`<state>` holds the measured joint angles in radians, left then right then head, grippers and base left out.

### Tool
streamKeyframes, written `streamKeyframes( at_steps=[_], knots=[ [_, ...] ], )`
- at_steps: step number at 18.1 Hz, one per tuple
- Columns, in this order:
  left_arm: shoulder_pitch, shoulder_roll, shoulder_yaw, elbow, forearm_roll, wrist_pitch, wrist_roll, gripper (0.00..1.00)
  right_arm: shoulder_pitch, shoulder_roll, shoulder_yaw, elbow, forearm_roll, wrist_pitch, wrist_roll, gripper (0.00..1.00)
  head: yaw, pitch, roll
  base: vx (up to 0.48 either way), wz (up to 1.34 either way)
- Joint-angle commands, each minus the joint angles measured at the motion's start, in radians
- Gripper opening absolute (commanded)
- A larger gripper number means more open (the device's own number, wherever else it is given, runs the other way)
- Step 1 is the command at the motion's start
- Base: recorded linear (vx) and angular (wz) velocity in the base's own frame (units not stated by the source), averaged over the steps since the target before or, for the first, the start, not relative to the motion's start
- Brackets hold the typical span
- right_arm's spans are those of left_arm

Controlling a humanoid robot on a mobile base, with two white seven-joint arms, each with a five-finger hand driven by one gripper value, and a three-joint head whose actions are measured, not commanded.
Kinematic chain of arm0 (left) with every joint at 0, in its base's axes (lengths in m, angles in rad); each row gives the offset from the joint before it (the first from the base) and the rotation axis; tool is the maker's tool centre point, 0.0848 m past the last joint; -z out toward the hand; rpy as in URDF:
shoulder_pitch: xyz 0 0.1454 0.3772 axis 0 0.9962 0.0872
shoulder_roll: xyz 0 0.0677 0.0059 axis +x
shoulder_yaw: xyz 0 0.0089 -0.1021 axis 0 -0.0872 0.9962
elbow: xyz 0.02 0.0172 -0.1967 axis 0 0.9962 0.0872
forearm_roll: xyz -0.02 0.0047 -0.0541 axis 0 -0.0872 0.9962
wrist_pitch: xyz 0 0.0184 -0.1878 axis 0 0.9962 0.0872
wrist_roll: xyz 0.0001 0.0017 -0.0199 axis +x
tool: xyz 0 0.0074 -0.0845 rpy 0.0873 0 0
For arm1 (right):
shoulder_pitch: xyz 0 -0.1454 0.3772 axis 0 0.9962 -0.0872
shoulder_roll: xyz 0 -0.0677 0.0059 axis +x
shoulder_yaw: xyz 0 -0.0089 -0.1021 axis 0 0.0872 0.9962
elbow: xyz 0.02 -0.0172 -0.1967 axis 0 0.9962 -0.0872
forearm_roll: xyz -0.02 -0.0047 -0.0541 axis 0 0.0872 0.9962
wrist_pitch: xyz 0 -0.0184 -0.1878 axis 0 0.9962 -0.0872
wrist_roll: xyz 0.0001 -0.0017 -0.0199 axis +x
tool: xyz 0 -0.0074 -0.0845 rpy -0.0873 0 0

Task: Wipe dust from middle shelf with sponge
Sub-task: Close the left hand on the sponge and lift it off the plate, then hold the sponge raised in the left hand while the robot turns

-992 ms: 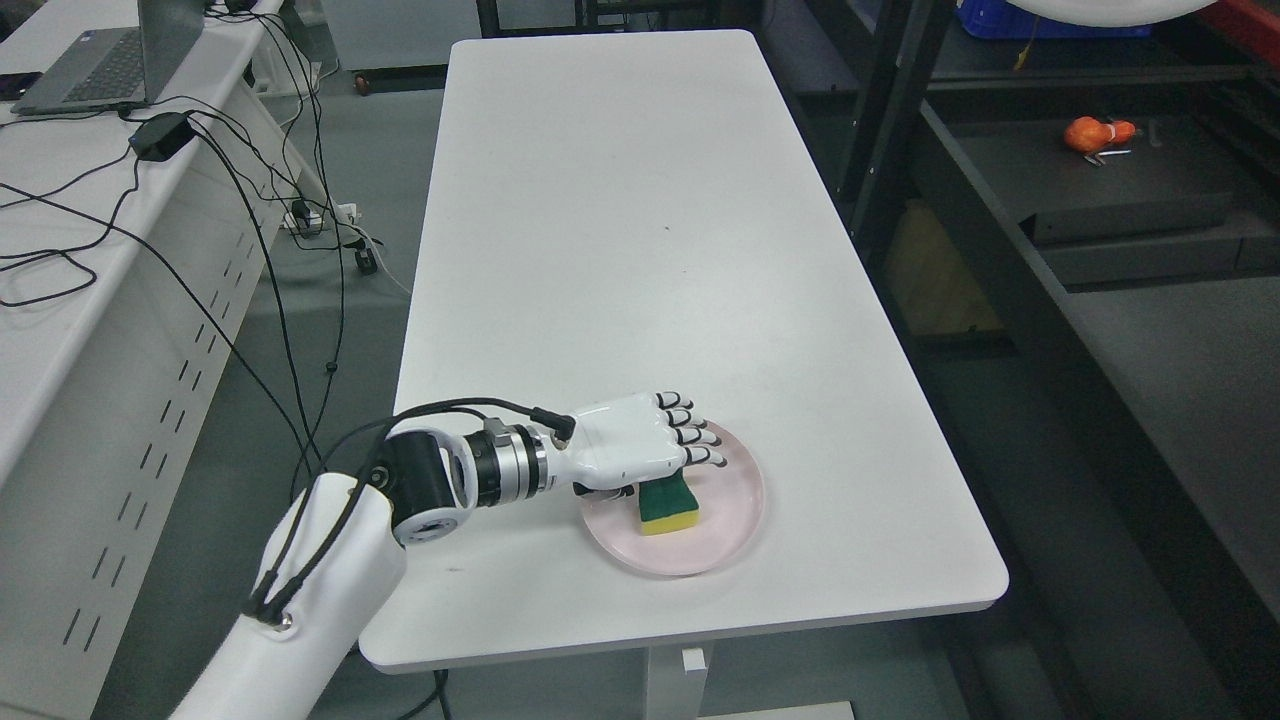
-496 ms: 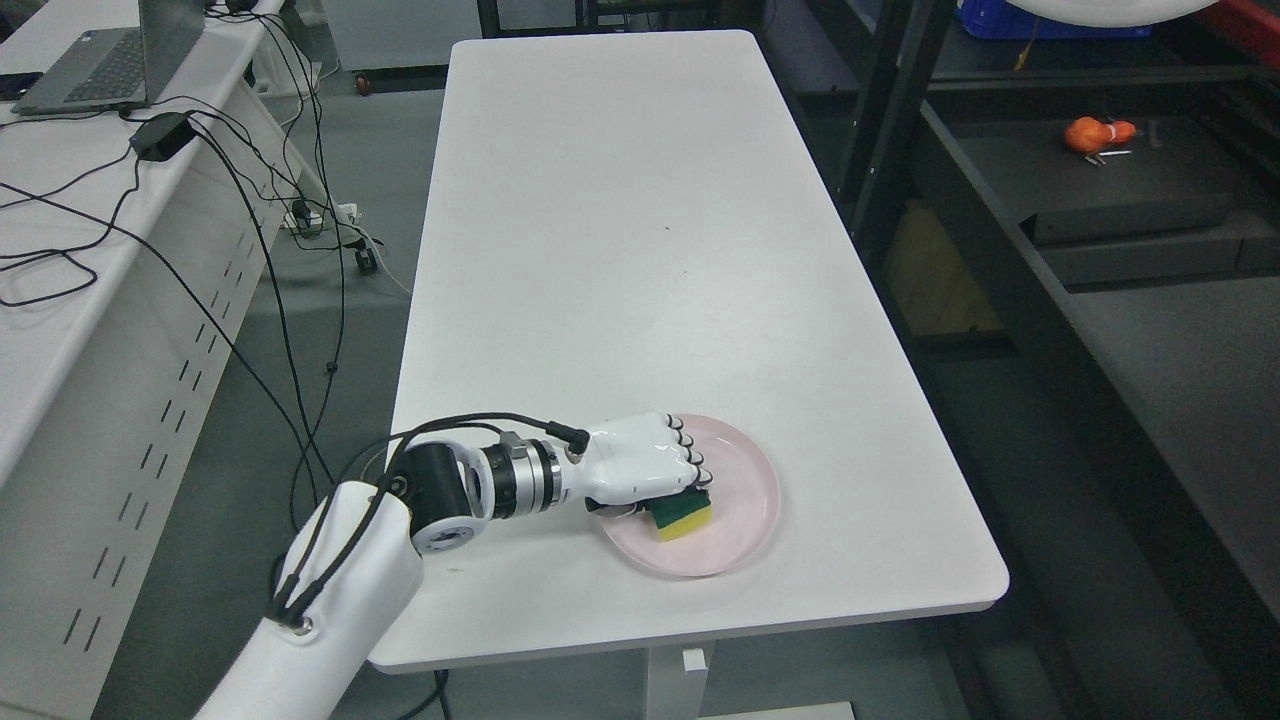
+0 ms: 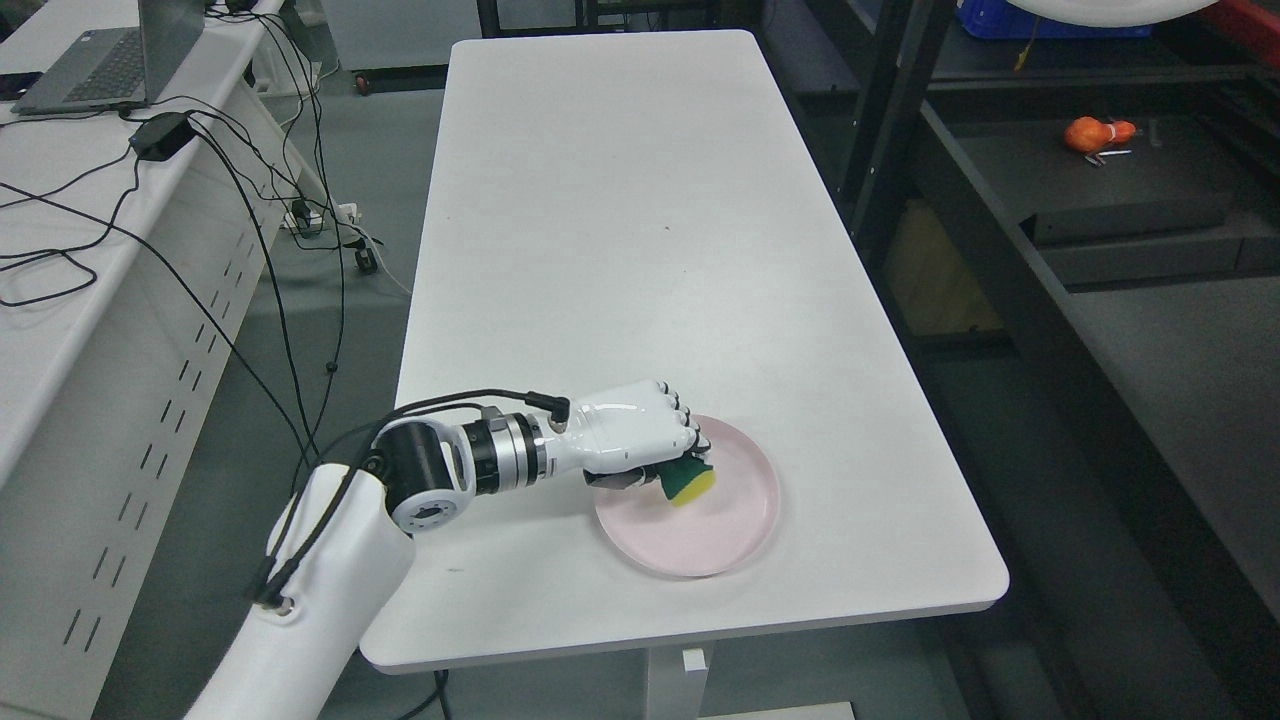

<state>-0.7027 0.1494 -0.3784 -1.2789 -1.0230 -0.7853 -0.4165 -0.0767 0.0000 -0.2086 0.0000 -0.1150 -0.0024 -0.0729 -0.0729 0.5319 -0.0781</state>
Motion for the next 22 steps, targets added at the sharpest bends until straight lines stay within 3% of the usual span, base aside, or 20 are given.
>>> streamKeyframes(
  at_steps=[1, 22],
  knots=[
    [-0.087, -0.007, 0.122, -0.011, 0.144, 0.0, -0.018, 0.01, 0.0, -0.017, 0.0, -0.017, 0.0, 0.073, 0.001, 1.0, 0.0, 0.0, 0.0, 0.0, 0.0],
    [-0.109, -0.082, 0.105, -0.01, 0.155, 0.0, -0.041, 0.0, 0.0, -0.017, 0.0, -0.017, 0.0, 0.073, 0.001, 1.0, 0.0, 0.0, 0.0, 0.0, 0.0]
  ],
)
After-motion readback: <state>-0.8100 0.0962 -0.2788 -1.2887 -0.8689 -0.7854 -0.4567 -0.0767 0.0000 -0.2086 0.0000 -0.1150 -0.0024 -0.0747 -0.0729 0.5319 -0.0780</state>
